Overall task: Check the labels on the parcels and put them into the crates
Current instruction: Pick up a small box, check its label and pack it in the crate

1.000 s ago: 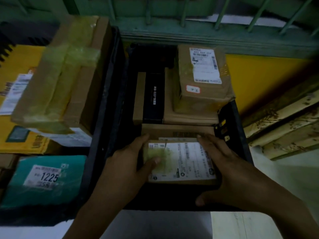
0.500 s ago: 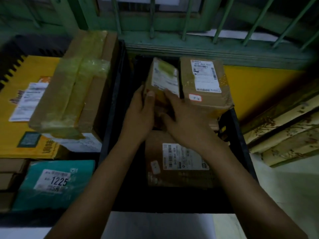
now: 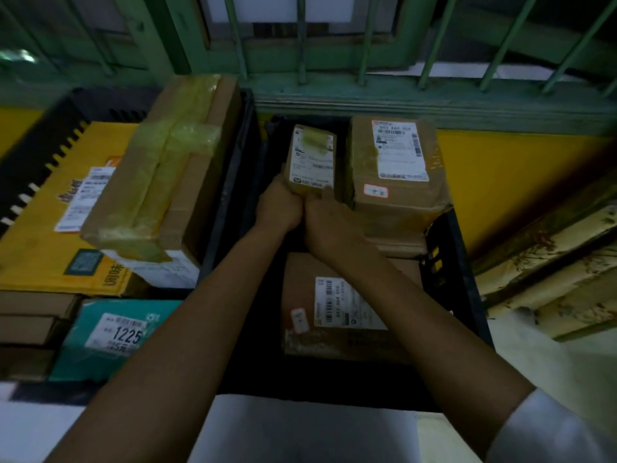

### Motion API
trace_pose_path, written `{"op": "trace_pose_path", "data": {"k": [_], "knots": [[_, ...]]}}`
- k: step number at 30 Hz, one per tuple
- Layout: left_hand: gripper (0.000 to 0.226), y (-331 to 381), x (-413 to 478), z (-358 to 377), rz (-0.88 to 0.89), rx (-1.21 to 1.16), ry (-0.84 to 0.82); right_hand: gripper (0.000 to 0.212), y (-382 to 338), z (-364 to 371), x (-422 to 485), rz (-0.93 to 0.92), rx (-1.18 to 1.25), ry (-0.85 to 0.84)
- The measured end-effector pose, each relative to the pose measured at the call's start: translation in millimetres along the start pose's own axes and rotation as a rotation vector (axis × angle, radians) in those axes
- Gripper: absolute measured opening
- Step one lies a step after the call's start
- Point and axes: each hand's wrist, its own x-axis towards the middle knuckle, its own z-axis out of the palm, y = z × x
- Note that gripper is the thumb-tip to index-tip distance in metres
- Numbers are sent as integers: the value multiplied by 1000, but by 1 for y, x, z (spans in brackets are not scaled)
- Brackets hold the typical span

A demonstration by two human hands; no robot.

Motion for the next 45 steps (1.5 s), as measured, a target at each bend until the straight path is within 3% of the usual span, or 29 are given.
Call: {"op": "trace_pose_path", "data": {"k": [5, 9, 13, 17, 23, 27, 31, 38, 41, 45], "knots": [[47, -7, -3, 3, -2, -86, -4, 35, 5, 5, -10, -76, 48, -38], [41, -3, -2, -1, -47, -275, -6, 30, 17, -7, -31, -115, 333, 43], [31, -6, 4, -2, -66, -115, 106, 25, 38, -30, -54, -46, 598, 217], [48, -5, 9, 2, -112, -53, 128, 20, 52, -41, -61, 61, 773, 233], [50, -3, 13, -3, -122, 3, 72, 20, 60, -32, -64, 84, 801, 185], [36, 1, 3, -2, 10, 242, 84, 27, 54, -25, -61, 15, 620, 139], [31, 2, -14, -5, 192, 345, 115, 33, 47, -26, -58, 33, 651, 137], [35, 6, -56, -17, 191, -187, 44, 25, 19, -26, -81, 95, 774, 213], [31, -3, -87, -26, 169, -393, -72, 22, 9, -28, -107, 199, 826, 332], [21, -11, -118, -42, 149, -475, -281, 19, -15, -23, -156, 408, 927, 456]]}}
